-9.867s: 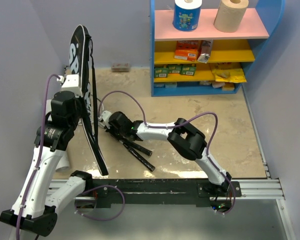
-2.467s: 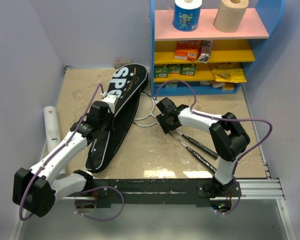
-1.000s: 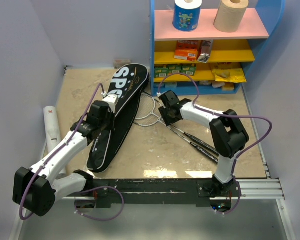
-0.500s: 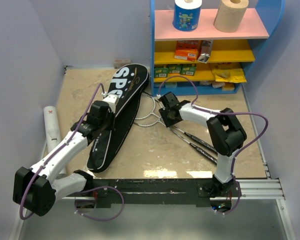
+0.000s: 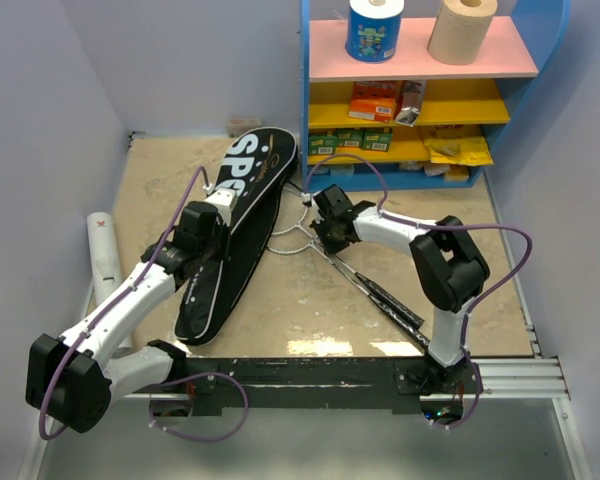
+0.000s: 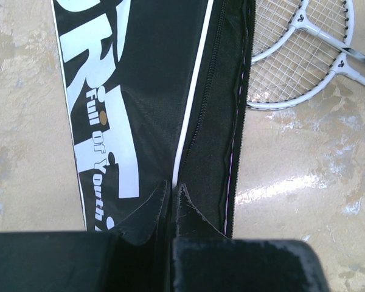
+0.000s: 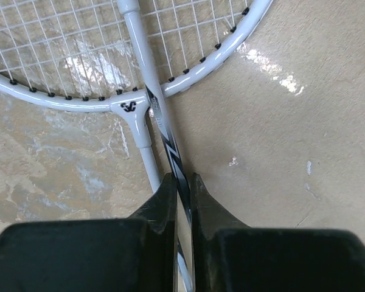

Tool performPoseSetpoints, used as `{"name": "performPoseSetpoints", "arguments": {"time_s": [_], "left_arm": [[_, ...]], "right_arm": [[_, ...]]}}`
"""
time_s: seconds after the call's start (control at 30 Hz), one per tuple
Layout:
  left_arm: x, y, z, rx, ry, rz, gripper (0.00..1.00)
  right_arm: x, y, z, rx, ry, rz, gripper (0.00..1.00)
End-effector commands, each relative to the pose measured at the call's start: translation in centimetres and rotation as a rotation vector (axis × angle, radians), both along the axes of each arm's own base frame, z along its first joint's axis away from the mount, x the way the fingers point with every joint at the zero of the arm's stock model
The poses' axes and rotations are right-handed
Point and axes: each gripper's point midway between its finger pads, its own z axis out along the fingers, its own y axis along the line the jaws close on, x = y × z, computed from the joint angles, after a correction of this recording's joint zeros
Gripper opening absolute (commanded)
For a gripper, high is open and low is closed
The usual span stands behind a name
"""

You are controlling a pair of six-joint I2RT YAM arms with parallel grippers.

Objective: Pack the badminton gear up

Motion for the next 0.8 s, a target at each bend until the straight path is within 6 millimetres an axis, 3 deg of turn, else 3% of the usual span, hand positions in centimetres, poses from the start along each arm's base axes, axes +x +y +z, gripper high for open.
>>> {"name": "performPoseSetpoints", "arguments": {"time_s": [0.0,0.17,0.3,0.53,0.77], "left_arm": [[1.0,0.1,2.0,-0.033,-0.094,0.024,0.0],[1.1,0.6,2.8,-0.034,-0.123,0.05,0.0],[1.1,0.8,3.2,-0.039,-0.138,0.06,0.0],[1.2,1.2,3.6,-0.044,-0.152,0.08,0.0],[1.4,1.9,3.8,-0.041,-0.165,0.118,0.0]], "right_arm": [[1.2,-1.9,2.7,-0.048,-0.037,-0.102,0.0],[1.1,-0.2,7.0,-0.014,-0.075,-0.091,0.0],[-0.9,2.3,9.2,0.017,-0.081,-0.056,0.0],[-6.6,6.7,9.2,0.087,-0.016,-0.081,0.0],[-12.1,7.8,8.5,0.097,-0.008,-0.118,0.0]]}}
